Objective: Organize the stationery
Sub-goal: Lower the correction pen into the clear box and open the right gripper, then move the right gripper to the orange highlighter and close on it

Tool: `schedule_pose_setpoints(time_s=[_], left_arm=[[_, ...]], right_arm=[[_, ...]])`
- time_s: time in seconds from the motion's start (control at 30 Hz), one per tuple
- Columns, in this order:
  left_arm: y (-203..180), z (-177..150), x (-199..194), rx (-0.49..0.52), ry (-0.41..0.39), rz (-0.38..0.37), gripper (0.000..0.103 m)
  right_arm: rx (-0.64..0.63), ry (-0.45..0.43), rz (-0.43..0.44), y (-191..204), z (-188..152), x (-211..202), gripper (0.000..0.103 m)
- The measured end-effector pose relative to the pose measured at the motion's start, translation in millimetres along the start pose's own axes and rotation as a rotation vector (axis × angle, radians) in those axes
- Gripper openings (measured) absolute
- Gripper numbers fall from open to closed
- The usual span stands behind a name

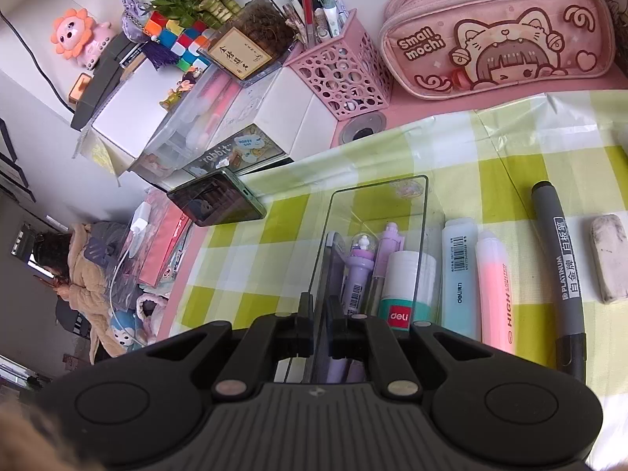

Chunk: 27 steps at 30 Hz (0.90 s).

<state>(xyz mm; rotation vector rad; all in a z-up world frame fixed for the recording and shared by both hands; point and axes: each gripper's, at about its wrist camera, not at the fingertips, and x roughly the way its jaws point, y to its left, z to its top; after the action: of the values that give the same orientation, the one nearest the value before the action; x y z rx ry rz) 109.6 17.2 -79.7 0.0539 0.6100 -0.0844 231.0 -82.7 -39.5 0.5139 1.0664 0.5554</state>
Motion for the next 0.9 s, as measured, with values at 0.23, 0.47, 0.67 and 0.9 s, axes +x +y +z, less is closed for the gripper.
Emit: schedule_pose_setpoints(time_s=[0.23, 0.47, 0.67, 0.9], left_arm=[[0.1, 0.0, 0.0, -0.001, 0.0, 0.0, 0.073], [-0.4, -0.3, -0.3, 0.0, 0.0, 0.0, 0.073], [-0.4, -0.3, -0.3, -0.001, 0.0, 0.0, 0.073], [-0.3, -0.3, -0.3, -0.001, 0.0, 0.0, 0.073]], right_arm=[[-0.021, 0.042, 0.033, 1.9, 1.5, 4.0, 0.03], [-0.014, 0.027, 0.059, -1.4, 0.5, 1.4, 0.031], [-0.019, -0.01, 0.064, -4.2, 2.1, -9.1, 0.031], [-0.014, -0.092, -0.013, -26.0, 11.2, -37.0, 0.031]])
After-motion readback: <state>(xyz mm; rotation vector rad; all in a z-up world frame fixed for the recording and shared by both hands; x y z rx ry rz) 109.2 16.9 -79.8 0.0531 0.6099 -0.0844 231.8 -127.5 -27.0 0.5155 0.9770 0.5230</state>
